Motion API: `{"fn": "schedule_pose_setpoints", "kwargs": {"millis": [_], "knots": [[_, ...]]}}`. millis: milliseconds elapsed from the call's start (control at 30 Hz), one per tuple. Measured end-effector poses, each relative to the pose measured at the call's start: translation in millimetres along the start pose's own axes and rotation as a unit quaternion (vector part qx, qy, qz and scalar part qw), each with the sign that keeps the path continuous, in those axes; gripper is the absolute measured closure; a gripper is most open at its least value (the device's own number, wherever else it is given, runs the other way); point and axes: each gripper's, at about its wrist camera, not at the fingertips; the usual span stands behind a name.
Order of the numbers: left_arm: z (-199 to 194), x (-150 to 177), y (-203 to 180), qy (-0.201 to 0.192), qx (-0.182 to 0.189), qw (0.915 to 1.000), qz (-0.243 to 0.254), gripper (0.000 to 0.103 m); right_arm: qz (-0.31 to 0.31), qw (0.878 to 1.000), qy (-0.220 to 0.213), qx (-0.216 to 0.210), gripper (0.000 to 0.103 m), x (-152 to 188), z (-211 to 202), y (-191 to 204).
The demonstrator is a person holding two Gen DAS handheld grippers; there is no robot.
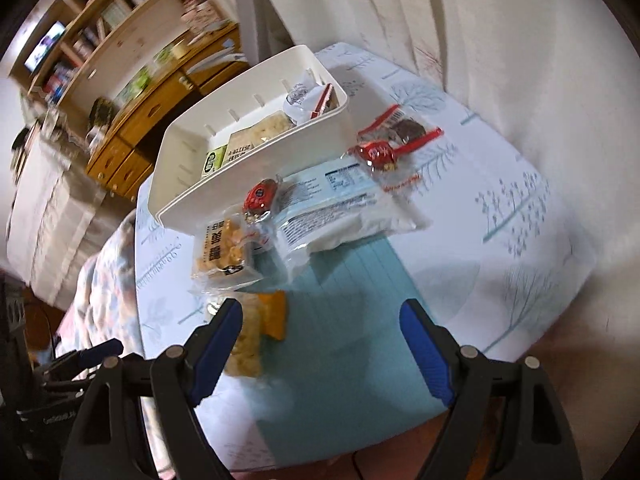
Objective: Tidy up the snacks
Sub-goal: 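Lift both tools out of the tray back toward the remaining snacks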
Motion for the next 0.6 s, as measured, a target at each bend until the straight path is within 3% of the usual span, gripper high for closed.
{"fn": "schedule_pose_setpoints", "kwargs": {"millis": [367, 600], "knots": [[48.2, 4.3, -21.7, 0.013, -0.031, 0.9972, -0.067, 0.025, -0.096, 0.995, -0.017, -0.033, 0.021, -50.2, 14.1, -37.0], [72.5, 4.6, -29.9, 0.027, -0.077, 0.9918, -0.099, 0.025, -0.129, 0.99, -0.01, -0.049, 0.021, -76.9, 38.8, -53.5]]}}
Point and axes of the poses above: each gripper's, at about its wrist camera, not at the fingertips, and z roughly the way its jaws point, y to its left, x to its underside, and after that the axes turned 11 degrees about -z, right-handed
